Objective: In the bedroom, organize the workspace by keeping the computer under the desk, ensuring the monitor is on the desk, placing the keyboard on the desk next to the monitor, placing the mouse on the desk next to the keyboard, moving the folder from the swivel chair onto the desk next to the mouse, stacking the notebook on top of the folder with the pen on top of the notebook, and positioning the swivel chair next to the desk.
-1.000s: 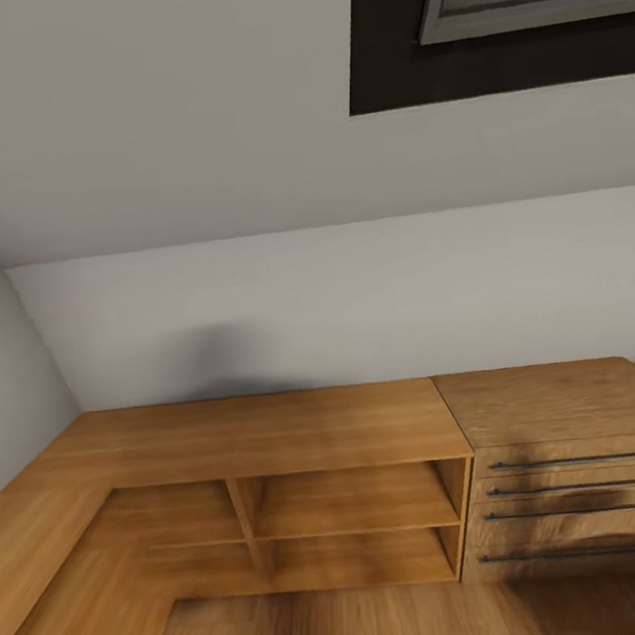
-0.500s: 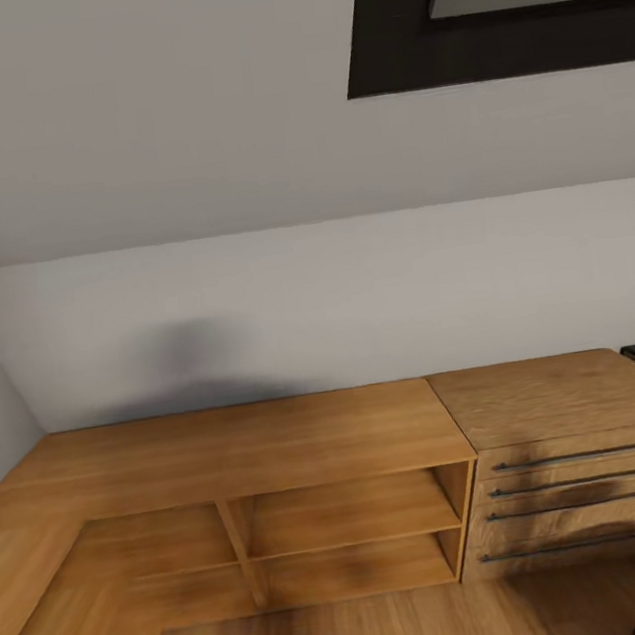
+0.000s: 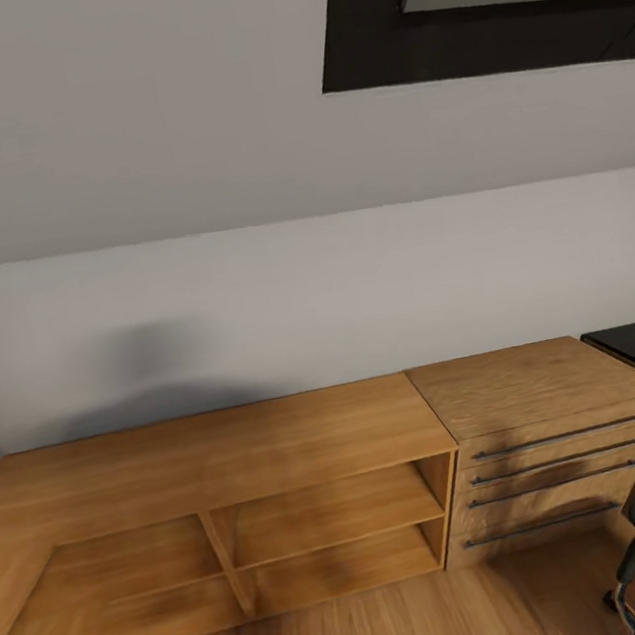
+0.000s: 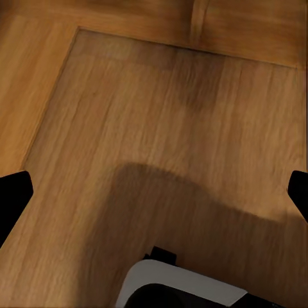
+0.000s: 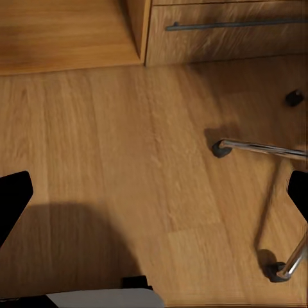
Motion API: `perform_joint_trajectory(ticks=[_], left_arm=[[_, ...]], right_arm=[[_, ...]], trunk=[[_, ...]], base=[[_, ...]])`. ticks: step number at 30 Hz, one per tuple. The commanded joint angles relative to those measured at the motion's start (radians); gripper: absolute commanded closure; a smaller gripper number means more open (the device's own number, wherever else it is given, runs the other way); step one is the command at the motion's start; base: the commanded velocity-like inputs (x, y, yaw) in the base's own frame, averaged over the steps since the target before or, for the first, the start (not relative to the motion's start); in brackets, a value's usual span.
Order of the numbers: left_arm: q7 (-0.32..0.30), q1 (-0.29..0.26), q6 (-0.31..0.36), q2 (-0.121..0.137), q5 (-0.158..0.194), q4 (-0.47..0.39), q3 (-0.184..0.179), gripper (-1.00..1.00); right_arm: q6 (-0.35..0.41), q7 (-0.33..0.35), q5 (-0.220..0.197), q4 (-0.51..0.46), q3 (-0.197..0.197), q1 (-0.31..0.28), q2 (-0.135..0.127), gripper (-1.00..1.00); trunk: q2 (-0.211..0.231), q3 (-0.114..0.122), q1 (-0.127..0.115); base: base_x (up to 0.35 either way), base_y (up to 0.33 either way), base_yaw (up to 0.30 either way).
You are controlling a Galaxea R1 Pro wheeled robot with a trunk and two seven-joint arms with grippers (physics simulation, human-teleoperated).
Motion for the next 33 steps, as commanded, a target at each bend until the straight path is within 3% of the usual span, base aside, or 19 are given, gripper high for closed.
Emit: perform_joint_trajectory(ticks=[1,9,21,33], left_arm=[[0.010,0.000,-0.002,0.000,-0.002,0.000,-0.009,-1.00],[0.010,0.000,-0.001,0.000,-0.002,0.000,-0.009,-1.00],[0.007,0.000,0.044,0.000,-0.039,-0.001,-0.010,-1.00],[0.008,0.000,0.048,0.001,-0.041,-0.001,-0.009,-1.00]], right_arm=[[-0.003,-0.005,-0.003,0.002,0.009,-0.001,0.001,-1.00],[-0.003,-0.005,-0.003,0.002,0.009,-0.001,0.001,-1.00],[-0.003,-0.005,-0.003,0.002,0.009,-0.001,0.001,-1.00],[-0.003,-0.005,-0.004,0.002,0.008,-0.001,0.001,-1.00]], trunk=[[-0.001,-0.002,0.000],[-0.001,-0.009,0.000],[-0.001,-0.018,0.000],[-0.001,-0.025,0.000]], base=[[0.000,0.001,-0.212],[0.000,0.044,-0.214],[0.024,0.295,-0.215],[0.012,0.026,-0.229]])
